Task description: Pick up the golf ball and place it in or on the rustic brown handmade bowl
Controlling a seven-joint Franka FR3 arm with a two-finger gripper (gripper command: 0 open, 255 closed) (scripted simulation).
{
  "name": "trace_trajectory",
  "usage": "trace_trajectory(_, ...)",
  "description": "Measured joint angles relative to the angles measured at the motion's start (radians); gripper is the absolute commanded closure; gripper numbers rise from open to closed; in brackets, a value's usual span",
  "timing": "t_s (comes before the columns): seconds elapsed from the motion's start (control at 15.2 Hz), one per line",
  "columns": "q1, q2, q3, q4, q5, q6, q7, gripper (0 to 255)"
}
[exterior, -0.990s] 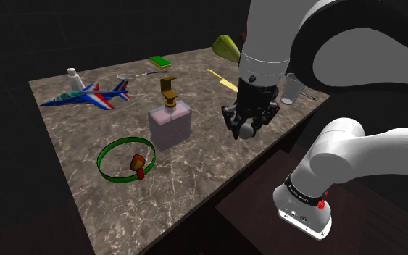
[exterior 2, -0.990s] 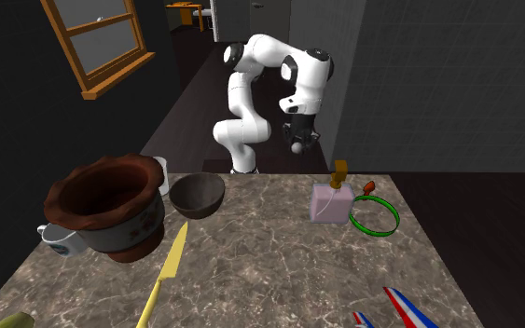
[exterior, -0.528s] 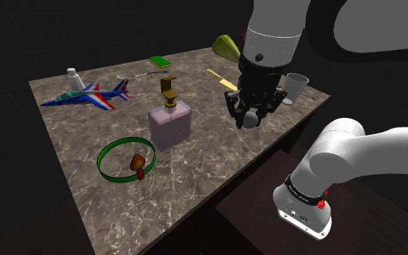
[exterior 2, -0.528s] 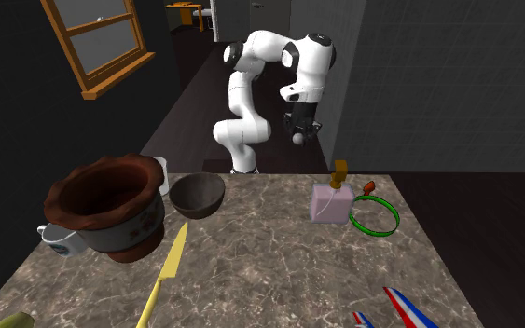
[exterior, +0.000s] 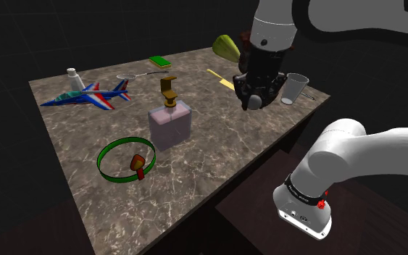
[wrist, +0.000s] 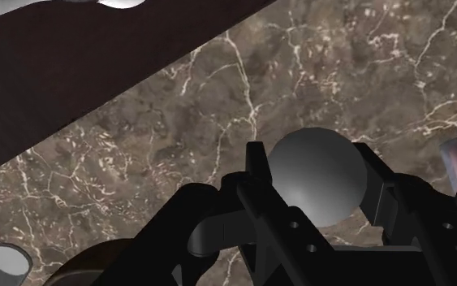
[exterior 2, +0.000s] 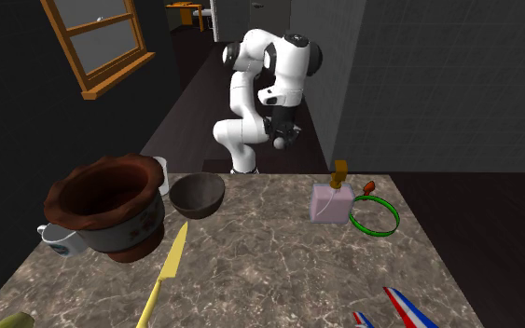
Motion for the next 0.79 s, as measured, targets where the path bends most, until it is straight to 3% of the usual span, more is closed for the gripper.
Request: trace_trajectory(0.79, -0.118, 0.124, -0.255, 0.003, -0.218, 0.114, -0.272, 255)
